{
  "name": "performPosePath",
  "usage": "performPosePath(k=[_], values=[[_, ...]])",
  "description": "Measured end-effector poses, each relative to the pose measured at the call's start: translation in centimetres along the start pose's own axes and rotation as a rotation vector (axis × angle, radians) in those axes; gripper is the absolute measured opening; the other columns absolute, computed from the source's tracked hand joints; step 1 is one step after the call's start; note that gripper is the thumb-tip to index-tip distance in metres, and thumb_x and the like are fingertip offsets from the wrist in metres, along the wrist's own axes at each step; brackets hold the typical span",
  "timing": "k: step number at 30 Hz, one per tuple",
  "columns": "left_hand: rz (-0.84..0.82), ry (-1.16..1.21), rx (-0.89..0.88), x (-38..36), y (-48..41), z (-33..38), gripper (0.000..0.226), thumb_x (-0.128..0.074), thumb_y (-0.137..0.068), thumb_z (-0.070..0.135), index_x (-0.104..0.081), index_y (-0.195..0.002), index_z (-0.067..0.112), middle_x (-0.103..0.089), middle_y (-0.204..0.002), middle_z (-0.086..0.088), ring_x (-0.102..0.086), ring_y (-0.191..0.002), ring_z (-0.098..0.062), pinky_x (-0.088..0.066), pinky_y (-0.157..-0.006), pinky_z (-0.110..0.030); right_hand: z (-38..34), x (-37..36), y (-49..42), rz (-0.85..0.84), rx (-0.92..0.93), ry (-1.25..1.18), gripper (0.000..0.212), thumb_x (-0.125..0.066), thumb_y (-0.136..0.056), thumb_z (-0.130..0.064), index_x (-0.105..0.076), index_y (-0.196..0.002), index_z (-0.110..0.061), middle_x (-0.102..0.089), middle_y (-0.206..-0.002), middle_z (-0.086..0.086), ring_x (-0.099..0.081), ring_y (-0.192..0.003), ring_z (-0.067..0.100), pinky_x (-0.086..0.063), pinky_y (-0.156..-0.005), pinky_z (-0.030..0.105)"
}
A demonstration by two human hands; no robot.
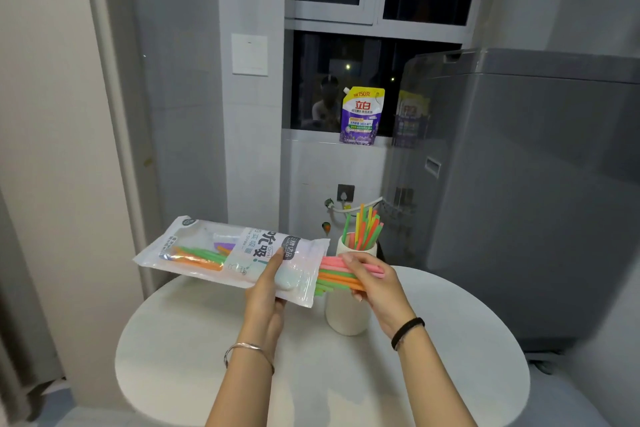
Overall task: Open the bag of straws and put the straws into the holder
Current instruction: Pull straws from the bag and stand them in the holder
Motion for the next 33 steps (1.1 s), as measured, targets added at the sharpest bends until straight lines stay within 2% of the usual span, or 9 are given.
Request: performPosePath(k=[6,11,15,18,21,23,26,30,33], values=[[0.016,0.082,0.011,0.8,-0.4,0.4,0.052,-0.068,-0.085,0.018,-0.052,-0.134,0.017,-0.066,-0.126,-0.003,-0.064,-0.108,-0.018,-0.052,-0.091,-0.04,-0.7,1.7,-0.3,0.164,0.017,-0.123,0.005,-0.068,-0.083,-0.018,-0.068,-0.08,-0.014,-0.063,-0.072,0.002,-0.058,-0.065,0.013,-0.045,-0.055,0.023],[0.057,0.174,0.078,1.4,-0.6,0.0,0.048,-0.065,-0.087,0.017,-0.053,-0.133,0.014,-0.064,-0.127,-0.006,-0.062,-0.109,-0.021,-0.043,-0.105,-0.049,-0.9,2.5,-0.2,0.303,0.02,-0.343,0.01,-0.064,-0.086,-0.021,-0.061,-0.078,-0.016,-0.054,-0.066,0.0,-0.049,-0.055,0.009,-0.039,-0.05,0.02],[0.025,0.148,0.098,0.7,-0.2,-0.6,0.05,-0.063,-0.088,0.011,-0.05,-0.136,0.012,-0.062,-0.129,-0.008,-0.064,-0.098,-0.019,-0.048,-0.099,-0.045,-0.8,1.5,-0.1,0.185,-0.005,-0.289,0.01,-0.066,-0.084,-0.023,-0.068,-0.089,-0.015,-0.072,-0.079,0.002,-0.069,-0.073,0.016,-0.053,-0.062,0.026],[0.002,0.121,0.122,0.1,0.0,-1.1,0.051,-0.063,-0.087,0.007,-0.05,-0.136,0.011,-0.062,-0.129,-0.011,-0.064,-0.093,-0.019,-0.047,-0.1,-0.045,-0.6,0.8,0.1,0.092,-0.068,-0.153,0.022,-0.07,-0.08,-0.026,-0.071,-0.1,-0.016,-0.076,-0.091,0.005,-0.072,-0.085,0.019,-0.056,-0.07,0.03],[-0.026,0.08,0.152,0.0,0.1,-1.4,0.047,-0.063,-0.087,0.008,-0.052,-0.133,0.01,-0.067,-0.112,-0.008,-0.064,-0.09,-0.021,-0.043,-0.104,-0.05,-0.7,1.0,0.1,0.083,-0.054,-0.155,0.024,-0.07,-0.08,-0.026,-0.07,-0.102,-0.017,-0.076,-0.093,0.004,-0.072,-0.087,0.019,-0.057,-0.071,0.03],[-0.036,0.056,0.165,-0.1,0.0,-1.5,0.047,-0.064,-0.087,0.009,-0.052,-0.133,0.009,-0.067,-0.101,-0.006,-0.063,-0.088,-0.021,-0.043,-0.103,-0.052,-0.8,1.0,0.2,0.046,-0.031,-0.133,0.022,-0.069,-0.08,-0.028,-0.07,-0.101,-0.02,-0.077,-0.09,0.001,-0.073,-0.085,0.016,-0.057,-0.067,0.026],[-0.033,0.069,0.163,-0.2,0.1,-1.3,0.046,-0.065,-0.087,0.011,-0.053,-0.132,0.011,-0.067,-0.103,-0.005,-0.064,-0.089,-0.02,-0.048,-0.098,-0.05,-1.1,1.2,0.1,0.105,-0.002,-0.067,0.012,-0.065,-0.084,-0.027,-0.07,-0.091,-0.019,-0.074,-0.078,-0.003,-0.071,-0.074,0.013,-0.054,-0.061,0.023],[-0.009,0.144,0.147,0.4,0.0,-0.6,0.041,-0.065,-0.087,0.012,-0.053,-0.126,0.016,-0.069,-0.102,-0.002,-0.066,-0.086,-0.017,-0.055,-0.082,-0.043,-1.6,2.6,0.0,0.319,0.087,-0.146,0.025,-0.056,-0.091,-0.023,-0.06,-0.07,-0.012,-0.049,-0.046,-0.002,-0.043,-0.041,0.012,-0.034,-0.046,0.025],[-0.005,0.116,0.15,0.3,0.0,-1.0,0.044,-0.065,-0.086,0.008,-0.052,-0.127,0.014,-0.068,-0.1,-0.004,-0.065,-0.087,-0.019,-0.05,-0.096,-0.05,-1.7,2.2,0.2,0.27,0.098,-0.137,0.023,-0.06,-0.088,-0.027,-0.062,-0.07,-0.013,-0.048,-0.046,-0.003,-0.041,-0.039,0.009,-0.035,-0.045,0.024]])
Point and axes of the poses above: each hand's wrist, its own y-axis away from the middle knuckle, its own x-axis out of the back of the hand, z = x × y, the point moved 3 cm from there along -y, towards the middle knuckle
